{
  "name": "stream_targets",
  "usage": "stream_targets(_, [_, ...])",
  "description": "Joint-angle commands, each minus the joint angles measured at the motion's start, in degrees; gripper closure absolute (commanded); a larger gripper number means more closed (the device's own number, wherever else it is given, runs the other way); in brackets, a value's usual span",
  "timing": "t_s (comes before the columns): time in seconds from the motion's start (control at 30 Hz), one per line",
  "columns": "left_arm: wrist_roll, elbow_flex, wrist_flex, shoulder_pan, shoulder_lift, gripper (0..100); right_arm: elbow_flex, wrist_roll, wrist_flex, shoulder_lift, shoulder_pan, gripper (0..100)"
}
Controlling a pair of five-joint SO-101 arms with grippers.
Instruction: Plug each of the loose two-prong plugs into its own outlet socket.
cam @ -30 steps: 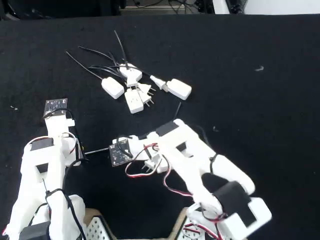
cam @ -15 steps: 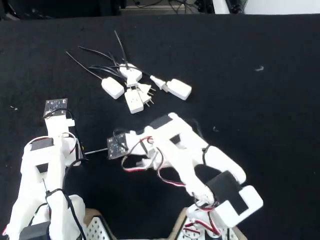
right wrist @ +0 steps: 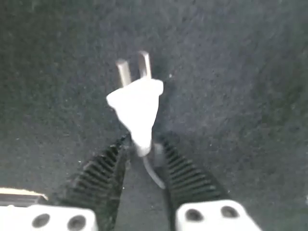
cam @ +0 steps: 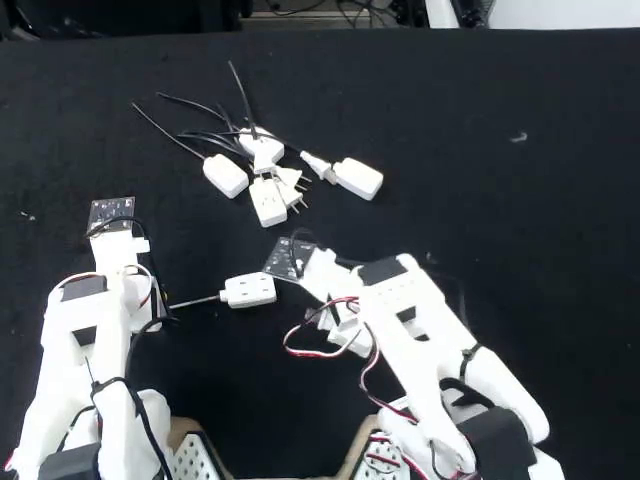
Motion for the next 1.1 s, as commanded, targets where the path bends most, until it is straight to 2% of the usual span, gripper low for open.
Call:
stream_targets(0.0, [0.0, -0.2, -0.4, -0.6, -1.5, 84, -0.2, -0.6, -0.9, -2.7, -1.8, 79.4])
stream_targets(0.27, [0.0, -0.2, -0.4, -0.6, -1.5, 84, -4.0, -0.9, -1.9, -2.3, -1.6, 83.5])
stream_targets(0.5, [0.0, -0.2, -0.3, -0.7, -1.5, 84, 0.8, -1.0, -7.5, -2.2, -1.8, 83.6])
stream_targets(0.87, [0.0, -0.2, -0.4, -0.7, -1.5, 84, 3.1, -0.6, -7.8, -2.3, -1.9, 83.6])
stream_targets(1.07, [0.0, -0.1, -0.3, -0.7, -1.5, 84, 3.6, -0.5, -14.2, -2.2, -1.9, 83.6])
